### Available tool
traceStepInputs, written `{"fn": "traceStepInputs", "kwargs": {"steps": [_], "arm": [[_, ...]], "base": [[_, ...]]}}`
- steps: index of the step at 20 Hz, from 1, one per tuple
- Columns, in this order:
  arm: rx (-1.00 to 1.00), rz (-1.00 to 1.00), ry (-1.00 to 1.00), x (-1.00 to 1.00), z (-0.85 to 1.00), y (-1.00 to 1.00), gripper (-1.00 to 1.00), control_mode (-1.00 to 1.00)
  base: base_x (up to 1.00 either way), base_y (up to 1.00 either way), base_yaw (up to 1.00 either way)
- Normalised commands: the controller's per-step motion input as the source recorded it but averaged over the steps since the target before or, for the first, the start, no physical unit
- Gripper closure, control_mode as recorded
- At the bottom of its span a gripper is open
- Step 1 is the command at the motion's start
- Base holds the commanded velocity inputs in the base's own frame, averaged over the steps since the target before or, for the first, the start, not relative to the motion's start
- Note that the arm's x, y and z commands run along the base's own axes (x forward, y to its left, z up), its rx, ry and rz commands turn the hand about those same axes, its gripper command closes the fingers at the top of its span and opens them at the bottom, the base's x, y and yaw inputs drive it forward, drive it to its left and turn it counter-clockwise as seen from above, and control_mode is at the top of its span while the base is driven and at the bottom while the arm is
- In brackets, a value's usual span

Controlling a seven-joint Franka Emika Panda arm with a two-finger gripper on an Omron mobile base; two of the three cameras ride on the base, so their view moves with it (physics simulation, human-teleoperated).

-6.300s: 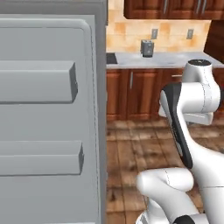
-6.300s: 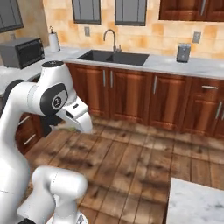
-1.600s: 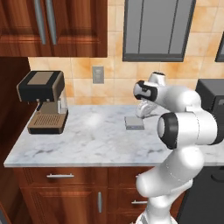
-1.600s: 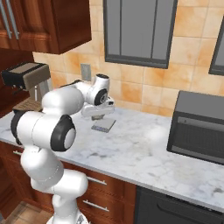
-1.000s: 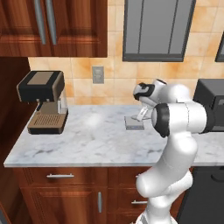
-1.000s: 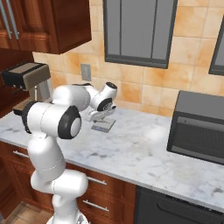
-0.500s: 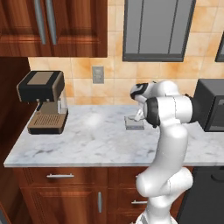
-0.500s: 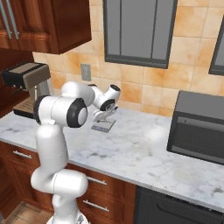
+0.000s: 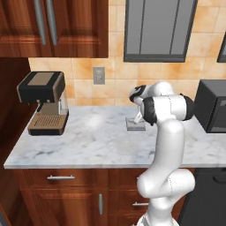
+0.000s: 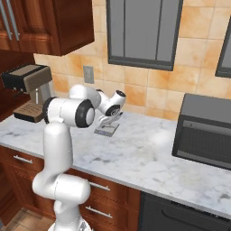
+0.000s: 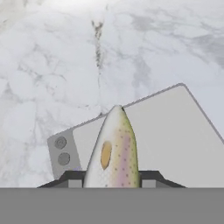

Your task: Take the fish from the fridge and place it on the digital scale on the counter by the fridge. Wait a few seconds for a reading, then move it to the plate on the dining counter.

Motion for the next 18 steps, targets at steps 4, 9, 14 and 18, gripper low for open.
{"fn": "traceStepInputs", "kwargs": {"steps": [4, 9, 14, 18], "arm": [[0.00, 0.00, -0.09, 0.20, -0.24, 0.07, 1.00, -1.00], [0.00, 0.00, -0.14, 0.26, -0.19, 0.09, 1.00, -1.00], [0.00, 0.00, -0.17, 0.24, -0.14, 0.04, -1.00, -1.00], [0.00, 0.00, -0.13, 0.26, -0.18, 0.01, -1.00, -1.00]], "base": [[0.00, 0.00, 0.00], [0.00, 0.00, 0.00], [0.00, 0.00, 0.00], [0.00, 0.00, 0.00]]}}
